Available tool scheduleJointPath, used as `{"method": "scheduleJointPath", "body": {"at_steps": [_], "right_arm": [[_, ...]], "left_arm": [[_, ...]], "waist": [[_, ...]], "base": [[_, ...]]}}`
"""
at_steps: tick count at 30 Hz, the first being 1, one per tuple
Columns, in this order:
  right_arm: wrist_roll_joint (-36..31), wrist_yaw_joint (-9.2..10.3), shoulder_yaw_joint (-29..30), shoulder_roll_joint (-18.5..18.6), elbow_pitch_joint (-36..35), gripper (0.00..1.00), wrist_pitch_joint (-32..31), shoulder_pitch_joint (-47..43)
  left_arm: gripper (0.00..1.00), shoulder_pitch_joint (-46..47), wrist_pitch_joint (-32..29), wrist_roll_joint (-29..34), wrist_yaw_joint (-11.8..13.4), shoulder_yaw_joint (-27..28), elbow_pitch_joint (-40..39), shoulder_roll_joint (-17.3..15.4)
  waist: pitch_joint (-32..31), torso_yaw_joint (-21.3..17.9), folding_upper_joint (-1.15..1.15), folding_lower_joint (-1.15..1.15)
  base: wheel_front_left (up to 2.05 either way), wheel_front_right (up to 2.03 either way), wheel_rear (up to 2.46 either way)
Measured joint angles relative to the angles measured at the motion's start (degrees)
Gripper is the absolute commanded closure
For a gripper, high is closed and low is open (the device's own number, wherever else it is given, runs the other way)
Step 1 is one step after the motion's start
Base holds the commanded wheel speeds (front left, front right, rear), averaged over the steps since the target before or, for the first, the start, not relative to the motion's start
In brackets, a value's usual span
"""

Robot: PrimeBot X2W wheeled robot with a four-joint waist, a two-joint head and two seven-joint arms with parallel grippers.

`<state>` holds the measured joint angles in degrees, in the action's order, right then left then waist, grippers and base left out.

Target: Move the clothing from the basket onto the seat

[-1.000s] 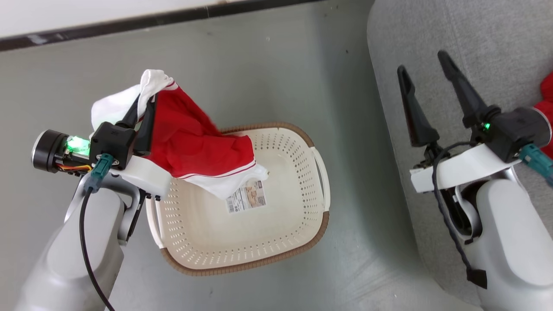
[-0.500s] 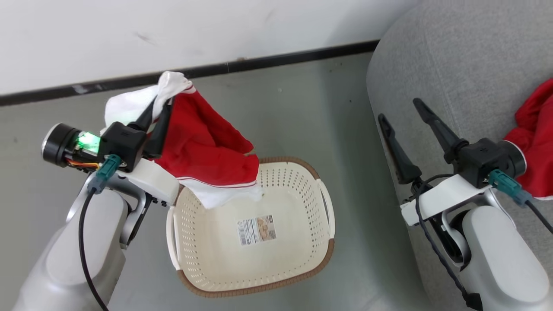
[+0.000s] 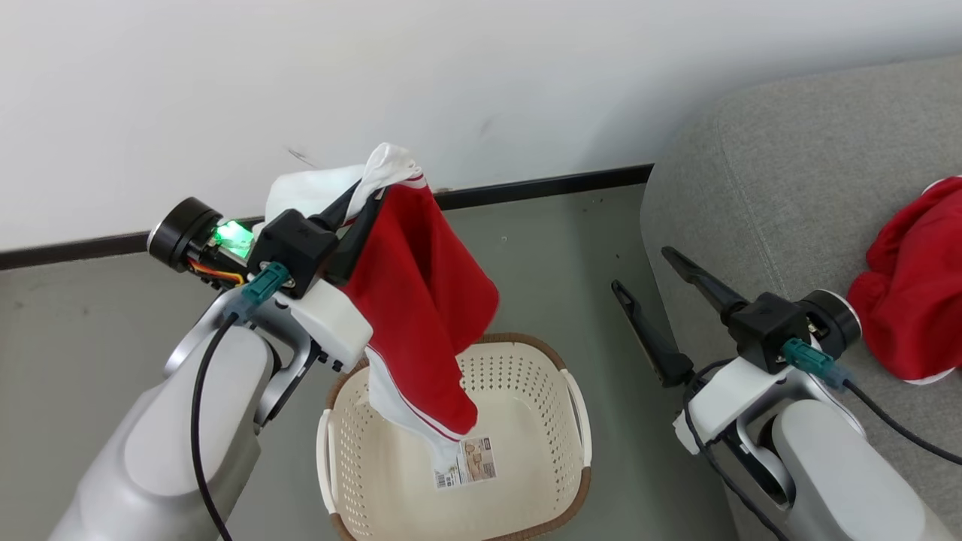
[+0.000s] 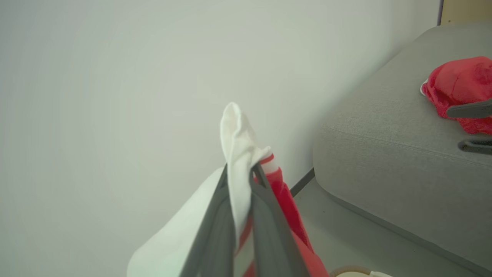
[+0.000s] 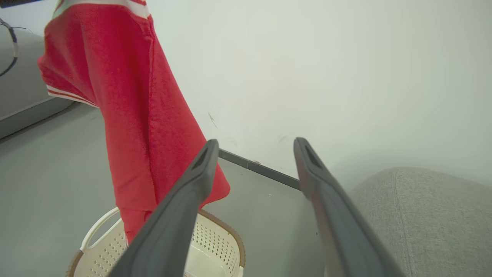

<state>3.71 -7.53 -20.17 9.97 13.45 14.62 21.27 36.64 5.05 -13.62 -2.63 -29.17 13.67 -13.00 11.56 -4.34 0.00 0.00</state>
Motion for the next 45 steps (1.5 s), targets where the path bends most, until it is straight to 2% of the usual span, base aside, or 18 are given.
{"method": "scheduleJointPath", "body": {"at_steps": [12,26,34,45], "right_arm": [[2.5,0.00,-11.9,3.4,3.4,0.00,0.0,0.7],[7.1,0.00,-17.0,9.0,5.7,0.00,0.0,7.5],[11.3,-0.01,-24.7,9.3,6.9,0.00,0.0,10.3],[21.4,-0.01,-39.8,11.5,7.3,0.00,-0.5,17.0]], "left_arm": [[1.00,3.3,-3.0,-0.5,-1.8,-2.3,-4.6,2.0],[1.00,4.0,-3.9,-2.1,-2.6,-3.6,-8.9,3.0],[1.00,3.9,-5.0,-3.6,-3.1,-5.2,-10.5,3.7],[1.00,3.8,-6.6,-4.3,-3.4,-7.7,-13.5,5.1]], "waist": [[-6.6,1.5,0.00,0.00],[-12.0,3.2,0.00,0.00],[-13.7,4.7,0.00,0.00],[-14.6,7.6,0.00,0.00]], "base": [[0.00,0.00,0.00],[0.00,0.00,0.00],[0.00,0.00,0.00],[0.00,0.00,0.00]]}}
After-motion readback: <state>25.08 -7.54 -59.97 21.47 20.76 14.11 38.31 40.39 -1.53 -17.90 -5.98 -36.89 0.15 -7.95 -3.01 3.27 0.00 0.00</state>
